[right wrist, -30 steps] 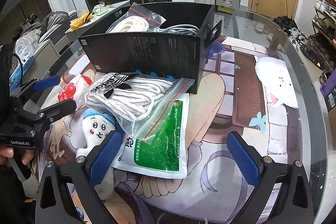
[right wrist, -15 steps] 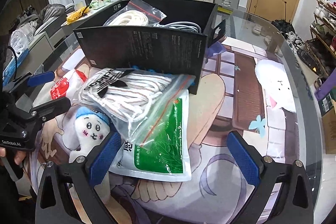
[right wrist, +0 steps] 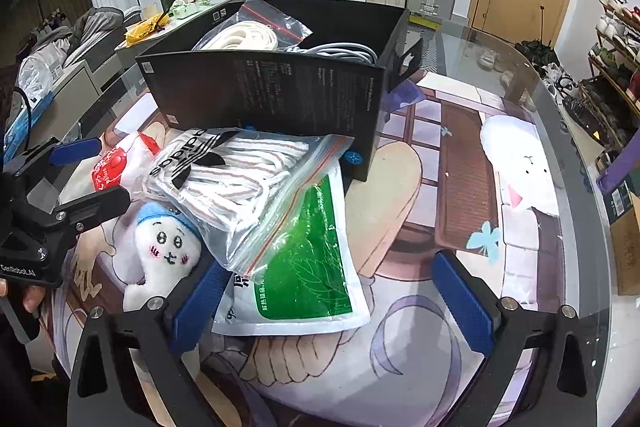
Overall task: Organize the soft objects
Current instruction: 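Move both tools back toward the remaining items beside the box, then grasp the green-printed sachet with the right tool while the left tool grasps the red bag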
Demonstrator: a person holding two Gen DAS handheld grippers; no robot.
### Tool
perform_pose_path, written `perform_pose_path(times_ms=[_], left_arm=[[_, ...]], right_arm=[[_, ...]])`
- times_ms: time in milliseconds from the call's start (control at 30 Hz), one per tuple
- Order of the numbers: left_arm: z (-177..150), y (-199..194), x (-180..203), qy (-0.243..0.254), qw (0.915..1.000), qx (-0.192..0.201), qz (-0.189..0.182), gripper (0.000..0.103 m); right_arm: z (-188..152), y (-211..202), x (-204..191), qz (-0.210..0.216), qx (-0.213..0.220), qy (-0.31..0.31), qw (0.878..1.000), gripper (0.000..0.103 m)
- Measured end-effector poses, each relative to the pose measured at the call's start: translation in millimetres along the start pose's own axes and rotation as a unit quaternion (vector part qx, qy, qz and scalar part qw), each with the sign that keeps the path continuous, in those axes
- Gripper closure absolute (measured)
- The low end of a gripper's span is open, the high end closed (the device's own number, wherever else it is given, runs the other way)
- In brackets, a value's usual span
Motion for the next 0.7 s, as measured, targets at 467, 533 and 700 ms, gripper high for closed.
perform_pose_path(times_ms=[467, 533, 700], left_arm=[[-1.2, 2.7, -2.3, -0.012, 0.9999, -0.004, -0.006, 0.000], [-1.4, 3.0, -2.5, -0.013, 0.9999, -0.005, -0.006, 0.000], [-2.1, 3.0, -2.6, -0.010, 0.9999, -0.005, -0.005, 0.000]], right_arm=[[-5.8, -21.0, 2.6, 0.023, 0.008, -0.010, 1.000, 0.053], [-7.8, -23.7, 6.1, 0.022, 0.009, -0.007, 1.000, 0.054], [-9.8, -31.3, 12.8, 0.019, 0.011, -0.005, 1.000, 0.066]])
Point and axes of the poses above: each gripper's, at about its wrist camera, not at the fingertips, and y roughly the way its jaws point, x to its right, z to its top, the point moved 7 cm from there along y, roughly the way its jaws point, and after that the axes turned 11 degrees about x, right-handed, at the moved point
